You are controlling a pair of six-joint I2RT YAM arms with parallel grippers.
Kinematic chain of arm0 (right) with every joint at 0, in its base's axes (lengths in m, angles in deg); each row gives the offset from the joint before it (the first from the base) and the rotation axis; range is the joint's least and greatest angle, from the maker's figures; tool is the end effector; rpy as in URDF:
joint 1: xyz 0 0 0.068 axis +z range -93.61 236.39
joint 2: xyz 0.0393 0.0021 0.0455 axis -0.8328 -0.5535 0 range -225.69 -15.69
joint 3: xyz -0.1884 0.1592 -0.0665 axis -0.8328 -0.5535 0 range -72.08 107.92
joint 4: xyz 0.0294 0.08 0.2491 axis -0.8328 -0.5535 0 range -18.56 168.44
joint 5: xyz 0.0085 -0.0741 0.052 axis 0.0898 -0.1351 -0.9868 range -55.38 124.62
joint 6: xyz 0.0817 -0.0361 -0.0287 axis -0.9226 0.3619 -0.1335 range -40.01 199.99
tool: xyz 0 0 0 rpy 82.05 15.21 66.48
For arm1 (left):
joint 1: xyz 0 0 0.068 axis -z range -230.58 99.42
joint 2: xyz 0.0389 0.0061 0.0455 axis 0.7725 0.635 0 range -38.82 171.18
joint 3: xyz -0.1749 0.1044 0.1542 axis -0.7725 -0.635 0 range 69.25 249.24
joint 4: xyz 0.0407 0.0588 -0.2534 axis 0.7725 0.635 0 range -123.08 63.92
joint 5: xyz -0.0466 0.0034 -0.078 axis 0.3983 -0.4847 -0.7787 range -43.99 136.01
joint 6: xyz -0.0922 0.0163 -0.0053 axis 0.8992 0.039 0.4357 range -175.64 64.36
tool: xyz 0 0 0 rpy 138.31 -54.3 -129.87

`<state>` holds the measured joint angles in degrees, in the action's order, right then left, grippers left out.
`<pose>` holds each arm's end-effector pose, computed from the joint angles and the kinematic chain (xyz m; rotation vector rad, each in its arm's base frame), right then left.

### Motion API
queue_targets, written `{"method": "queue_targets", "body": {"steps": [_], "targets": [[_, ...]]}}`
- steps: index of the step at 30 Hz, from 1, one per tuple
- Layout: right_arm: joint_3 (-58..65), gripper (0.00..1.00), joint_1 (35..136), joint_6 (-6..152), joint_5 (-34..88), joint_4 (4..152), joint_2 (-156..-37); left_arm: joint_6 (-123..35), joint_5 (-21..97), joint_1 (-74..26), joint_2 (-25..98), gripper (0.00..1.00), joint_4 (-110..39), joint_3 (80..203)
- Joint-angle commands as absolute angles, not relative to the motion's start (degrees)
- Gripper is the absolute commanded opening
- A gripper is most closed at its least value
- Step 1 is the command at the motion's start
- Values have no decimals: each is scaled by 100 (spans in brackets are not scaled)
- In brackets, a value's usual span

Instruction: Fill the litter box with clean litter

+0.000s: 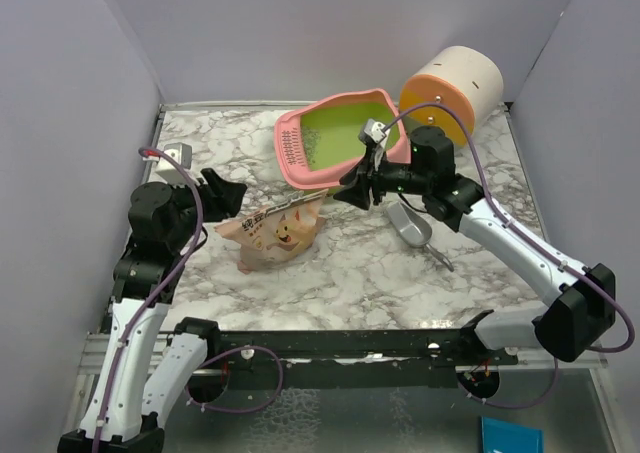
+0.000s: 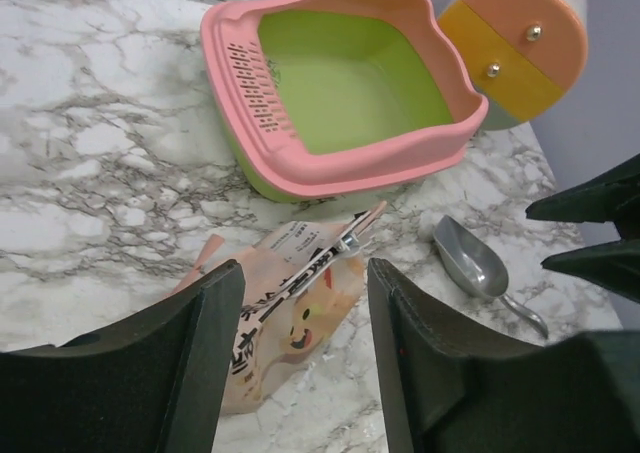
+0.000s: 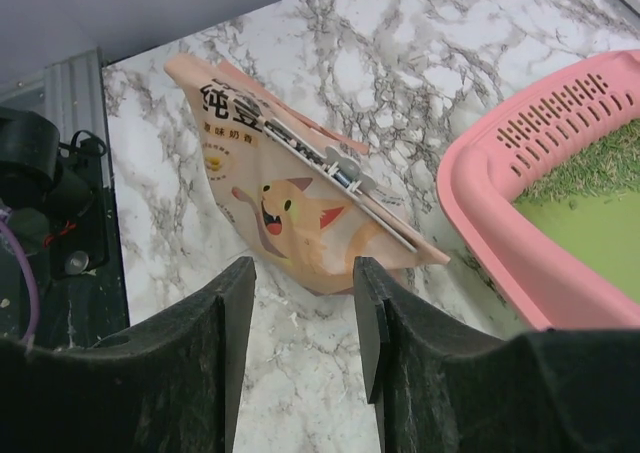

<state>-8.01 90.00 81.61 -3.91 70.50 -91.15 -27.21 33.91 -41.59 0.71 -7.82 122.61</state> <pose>0.2578 0.2345 0.3153 -1.0255 1.6714 1.0112 0.2040 -0.0502 0.3563 -0.1506 1.8068 -0.6555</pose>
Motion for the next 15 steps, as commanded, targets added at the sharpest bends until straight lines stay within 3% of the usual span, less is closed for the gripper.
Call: {"method": "queue_targets", "body": {"steps": [1,4,8,15], "targets": [[-142,45,9032,8377,-377,6445,-9385,-3622,3388,-4118,9,49,-842,12244],[275,46,9032,8800,-566,5859,-9725,-4360,3033,-4118,258,34,-471,12196],[714,46,9038,9185,-553,5418,-10061,-5165,2784,-4118,746,26,439,12462],[1514,54,9040,9997,-559,4862,-10537,-5798,2636,-4118,737,50,894,12642]]}}
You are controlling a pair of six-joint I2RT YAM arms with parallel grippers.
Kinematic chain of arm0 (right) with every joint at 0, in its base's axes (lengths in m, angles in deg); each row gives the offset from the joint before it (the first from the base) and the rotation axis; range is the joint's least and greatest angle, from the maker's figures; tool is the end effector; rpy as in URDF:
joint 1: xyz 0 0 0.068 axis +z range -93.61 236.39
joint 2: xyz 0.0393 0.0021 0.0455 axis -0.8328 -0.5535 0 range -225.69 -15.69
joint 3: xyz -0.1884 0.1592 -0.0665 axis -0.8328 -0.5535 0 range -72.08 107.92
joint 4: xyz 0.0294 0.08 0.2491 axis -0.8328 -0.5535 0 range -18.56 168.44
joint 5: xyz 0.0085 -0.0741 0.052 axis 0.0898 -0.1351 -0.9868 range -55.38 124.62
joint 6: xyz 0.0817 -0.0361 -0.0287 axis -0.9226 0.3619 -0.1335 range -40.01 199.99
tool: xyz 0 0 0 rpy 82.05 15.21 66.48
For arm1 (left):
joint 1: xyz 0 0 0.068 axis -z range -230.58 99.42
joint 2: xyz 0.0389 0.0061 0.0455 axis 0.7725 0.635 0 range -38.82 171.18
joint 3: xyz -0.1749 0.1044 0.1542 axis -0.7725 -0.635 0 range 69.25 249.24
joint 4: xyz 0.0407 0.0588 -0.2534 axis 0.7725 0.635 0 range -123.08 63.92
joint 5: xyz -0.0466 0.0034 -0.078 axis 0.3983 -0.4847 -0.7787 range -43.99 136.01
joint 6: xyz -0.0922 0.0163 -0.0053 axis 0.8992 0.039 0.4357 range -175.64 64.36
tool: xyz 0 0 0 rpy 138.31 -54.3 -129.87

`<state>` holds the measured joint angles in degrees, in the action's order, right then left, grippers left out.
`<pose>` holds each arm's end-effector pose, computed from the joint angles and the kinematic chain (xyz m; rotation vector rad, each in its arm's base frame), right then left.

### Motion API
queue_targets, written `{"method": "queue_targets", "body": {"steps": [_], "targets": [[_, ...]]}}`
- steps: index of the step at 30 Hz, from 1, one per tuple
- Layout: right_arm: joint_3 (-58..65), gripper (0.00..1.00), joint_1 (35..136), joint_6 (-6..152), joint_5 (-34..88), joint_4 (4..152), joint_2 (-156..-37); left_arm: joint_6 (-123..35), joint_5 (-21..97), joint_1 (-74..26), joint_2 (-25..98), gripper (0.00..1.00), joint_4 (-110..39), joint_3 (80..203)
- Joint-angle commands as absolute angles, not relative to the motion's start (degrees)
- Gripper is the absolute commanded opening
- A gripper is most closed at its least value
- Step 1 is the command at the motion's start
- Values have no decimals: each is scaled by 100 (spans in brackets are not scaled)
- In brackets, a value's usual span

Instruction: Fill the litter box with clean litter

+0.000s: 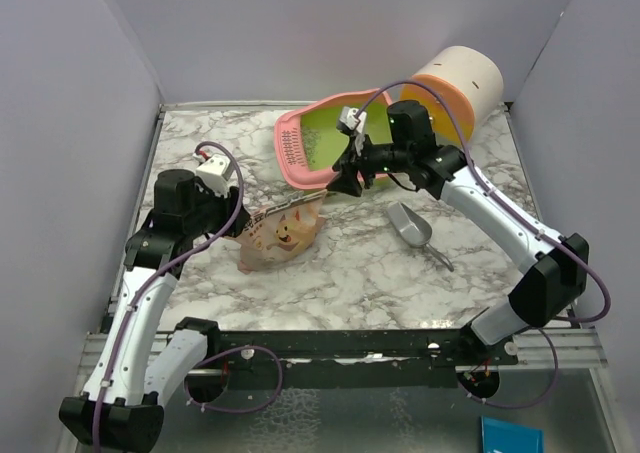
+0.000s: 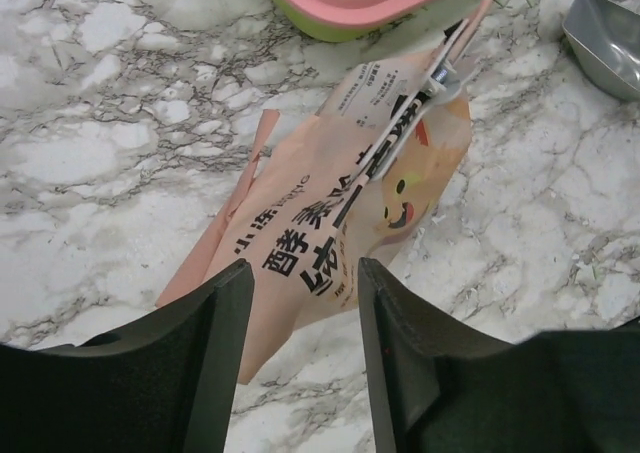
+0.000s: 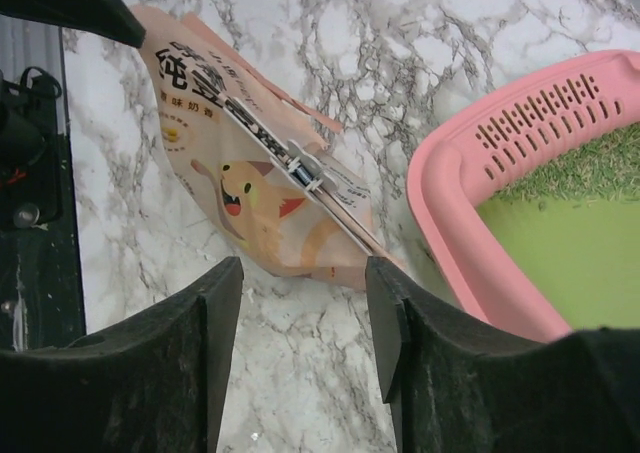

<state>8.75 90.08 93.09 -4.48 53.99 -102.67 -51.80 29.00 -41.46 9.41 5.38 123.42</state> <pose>0.2860 0.2547 0.3213 -1.2030 1.7278 0.9311 0.2194 -0.0603 0.2990 0.2734 2.1261 -0.4497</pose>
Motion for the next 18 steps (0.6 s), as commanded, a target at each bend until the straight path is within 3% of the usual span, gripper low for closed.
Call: {"method": "queue_targets", "body": {"steps": [1,4,8,18], "targets": [[1667,55,9040,10066,-614,4812,-10639,-5843,2601,-4110,749,54,914,12642],[2209,57,9040,10189,-980,4558,-10998,-6047,2145,-4092,841,63,942,12653],[2705,59,9040,10222,-1410,4353,-11494,-6307,1958,-3947,1101,67,914,12583],[2737,58,9040,10203,-1600,4368,-11927,-7118,2942,-3540,1722,58,1092,12733]]}}
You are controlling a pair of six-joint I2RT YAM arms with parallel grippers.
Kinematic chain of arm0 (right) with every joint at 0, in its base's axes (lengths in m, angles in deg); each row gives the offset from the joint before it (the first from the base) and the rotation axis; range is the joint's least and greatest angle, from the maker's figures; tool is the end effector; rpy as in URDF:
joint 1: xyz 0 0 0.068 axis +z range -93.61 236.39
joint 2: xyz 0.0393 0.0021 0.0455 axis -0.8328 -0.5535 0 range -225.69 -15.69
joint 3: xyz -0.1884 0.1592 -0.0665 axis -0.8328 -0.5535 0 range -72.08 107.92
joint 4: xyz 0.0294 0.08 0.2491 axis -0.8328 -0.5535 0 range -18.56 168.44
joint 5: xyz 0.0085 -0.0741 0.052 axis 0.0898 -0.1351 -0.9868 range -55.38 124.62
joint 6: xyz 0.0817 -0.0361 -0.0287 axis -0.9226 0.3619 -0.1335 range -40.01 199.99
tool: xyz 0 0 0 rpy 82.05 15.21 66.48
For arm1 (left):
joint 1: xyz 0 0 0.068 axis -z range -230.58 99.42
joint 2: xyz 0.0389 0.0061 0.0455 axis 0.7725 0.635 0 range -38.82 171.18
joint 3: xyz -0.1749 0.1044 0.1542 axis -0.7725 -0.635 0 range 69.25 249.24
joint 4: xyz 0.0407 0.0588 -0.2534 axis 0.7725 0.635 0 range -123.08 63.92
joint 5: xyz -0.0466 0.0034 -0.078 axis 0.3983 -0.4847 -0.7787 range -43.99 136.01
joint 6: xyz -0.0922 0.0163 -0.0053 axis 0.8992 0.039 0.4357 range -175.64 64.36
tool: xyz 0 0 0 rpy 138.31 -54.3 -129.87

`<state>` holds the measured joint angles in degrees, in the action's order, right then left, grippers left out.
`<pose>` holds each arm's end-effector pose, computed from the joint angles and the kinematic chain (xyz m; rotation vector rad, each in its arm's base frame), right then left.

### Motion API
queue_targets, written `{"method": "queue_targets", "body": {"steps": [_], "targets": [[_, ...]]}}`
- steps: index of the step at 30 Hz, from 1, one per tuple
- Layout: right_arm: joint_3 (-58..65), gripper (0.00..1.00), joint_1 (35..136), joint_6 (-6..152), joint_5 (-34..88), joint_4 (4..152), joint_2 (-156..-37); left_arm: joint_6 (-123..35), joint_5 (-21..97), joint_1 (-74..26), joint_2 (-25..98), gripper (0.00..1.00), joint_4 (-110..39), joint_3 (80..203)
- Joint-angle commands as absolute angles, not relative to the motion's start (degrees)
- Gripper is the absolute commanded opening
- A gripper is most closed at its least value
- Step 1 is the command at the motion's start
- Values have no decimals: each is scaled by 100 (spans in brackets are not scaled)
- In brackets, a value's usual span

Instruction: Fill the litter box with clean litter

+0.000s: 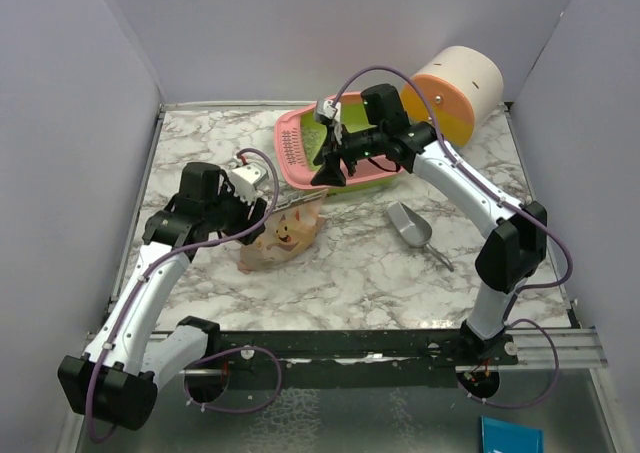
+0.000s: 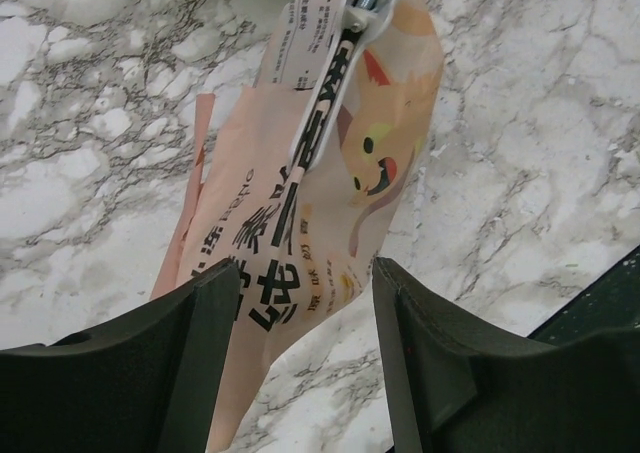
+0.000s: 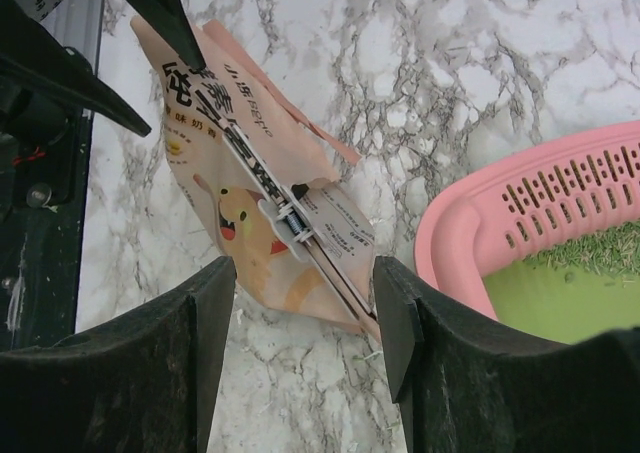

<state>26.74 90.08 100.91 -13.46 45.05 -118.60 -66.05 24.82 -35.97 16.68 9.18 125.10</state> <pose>0.3222 0.2904 0.3161 -1.3807 1.6620 1.0511 0.2255 -0.0904 0.2756 0.6788 2.1818 -0.4629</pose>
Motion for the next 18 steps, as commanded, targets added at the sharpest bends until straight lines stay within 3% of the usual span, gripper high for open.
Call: {"method": "queue_targets", "body": {"steps": [1,10,12,15,18], "targets": [[2721,58,9036,10230,-1610,4338,-11929,-7213,3136,-3507,1741,58,1149,12755],[2777,57,9040,10798,-1780,4124,-11986,-7556,4367,-3062,2095,55,1522,12747],[2781,56,9040,10991,-1887,4108,-12018,-7580,4231,-3042,2104,39,1517,12741],[2676,55,9039,11167,-1974,4209,-12055,-7648,4269,-3034,2133,4,1456,12720],[2619,54,9040,11125,-2034,4386,-12142,-7718,4262,-3033,2209,0,1251,12798]]}}
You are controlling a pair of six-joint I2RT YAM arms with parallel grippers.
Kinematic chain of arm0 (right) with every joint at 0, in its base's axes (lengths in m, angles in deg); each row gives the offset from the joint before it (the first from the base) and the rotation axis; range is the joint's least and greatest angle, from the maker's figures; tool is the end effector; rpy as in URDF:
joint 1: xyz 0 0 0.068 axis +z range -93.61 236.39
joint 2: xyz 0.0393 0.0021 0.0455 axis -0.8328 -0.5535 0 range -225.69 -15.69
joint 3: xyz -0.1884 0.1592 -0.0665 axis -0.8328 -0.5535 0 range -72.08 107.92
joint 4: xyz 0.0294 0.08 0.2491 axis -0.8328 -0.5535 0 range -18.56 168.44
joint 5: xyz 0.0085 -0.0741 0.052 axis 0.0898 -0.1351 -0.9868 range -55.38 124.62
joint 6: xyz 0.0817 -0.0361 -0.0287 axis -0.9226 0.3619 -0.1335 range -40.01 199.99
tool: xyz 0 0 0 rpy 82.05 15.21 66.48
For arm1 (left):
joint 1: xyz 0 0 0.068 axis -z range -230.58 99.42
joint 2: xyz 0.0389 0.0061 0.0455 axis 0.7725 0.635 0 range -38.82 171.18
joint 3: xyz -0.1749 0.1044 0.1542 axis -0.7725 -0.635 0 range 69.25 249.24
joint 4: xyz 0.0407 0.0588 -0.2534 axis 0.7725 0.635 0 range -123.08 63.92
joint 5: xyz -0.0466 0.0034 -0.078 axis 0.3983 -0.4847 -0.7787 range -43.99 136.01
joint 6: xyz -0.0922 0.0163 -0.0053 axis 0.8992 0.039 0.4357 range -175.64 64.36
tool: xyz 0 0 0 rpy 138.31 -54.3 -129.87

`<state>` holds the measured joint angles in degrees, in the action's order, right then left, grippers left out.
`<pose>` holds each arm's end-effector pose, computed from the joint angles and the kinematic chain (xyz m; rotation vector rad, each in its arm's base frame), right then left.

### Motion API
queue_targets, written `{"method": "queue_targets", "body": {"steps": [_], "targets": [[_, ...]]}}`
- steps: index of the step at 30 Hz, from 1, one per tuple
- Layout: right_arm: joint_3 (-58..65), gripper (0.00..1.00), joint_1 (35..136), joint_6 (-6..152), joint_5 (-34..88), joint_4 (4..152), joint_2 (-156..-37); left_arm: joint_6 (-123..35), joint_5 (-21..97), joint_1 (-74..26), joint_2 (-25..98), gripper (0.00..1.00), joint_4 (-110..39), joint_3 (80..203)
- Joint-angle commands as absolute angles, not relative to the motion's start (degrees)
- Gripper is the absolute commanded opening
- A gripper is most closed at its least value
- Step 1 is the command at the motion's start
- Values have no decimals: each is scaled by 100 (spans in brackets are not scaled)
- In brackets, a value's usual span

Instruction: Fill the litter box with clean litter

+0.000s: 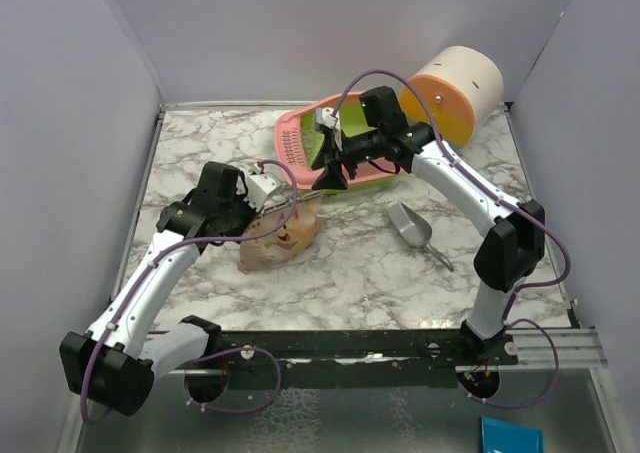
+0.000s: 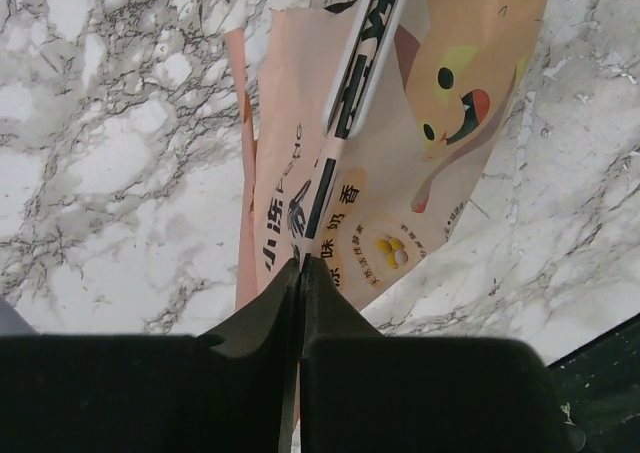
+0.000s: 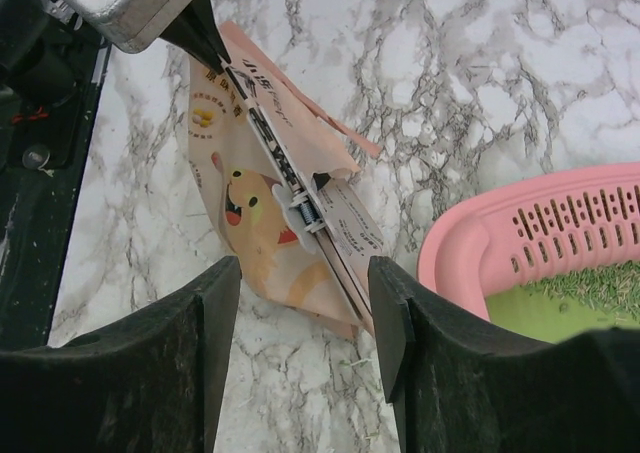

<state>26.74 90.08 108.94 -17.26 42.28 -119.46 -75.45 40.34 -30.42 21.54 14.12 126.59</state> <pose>0.3167 0.2910 0.3080 -1.4989 1.5636 1.0675 0.2312 -0.0938 0.2527 0.8767 2.2827 -0.1238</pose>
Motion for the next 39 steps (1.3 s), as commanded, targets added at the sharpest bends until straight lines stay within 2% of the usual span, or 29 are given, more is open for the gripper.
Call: {"method": "queue_targets", "body": {"steps": [1,10,16,23,32,39], "targets": [[2622,54,9040,11100,-2091,4409,-12176,-7773,4214,-3036,2245,0,1150,12851],[2207,57,9038,10954,-1819,4947,-12187,-8036,3831,-3014,2275,0,-585,13089],[1849,56,9040,10807,-1622,5594,-12179,-8127,3586,-3010,2420,0,-1107,13212],[1506,50,9061,10483,-1562,5866,-12103,-8018,3819,-3010,2682,0,-1107,13001],[774,49,9163,10239,-948,6609,-11889,-7782,3658,-3010,2427,0,-1280,12513],[730,48,9185,10006,-766,7041,-11813,-7613,3467,-3010,2192,0,-1278,12479]]}}
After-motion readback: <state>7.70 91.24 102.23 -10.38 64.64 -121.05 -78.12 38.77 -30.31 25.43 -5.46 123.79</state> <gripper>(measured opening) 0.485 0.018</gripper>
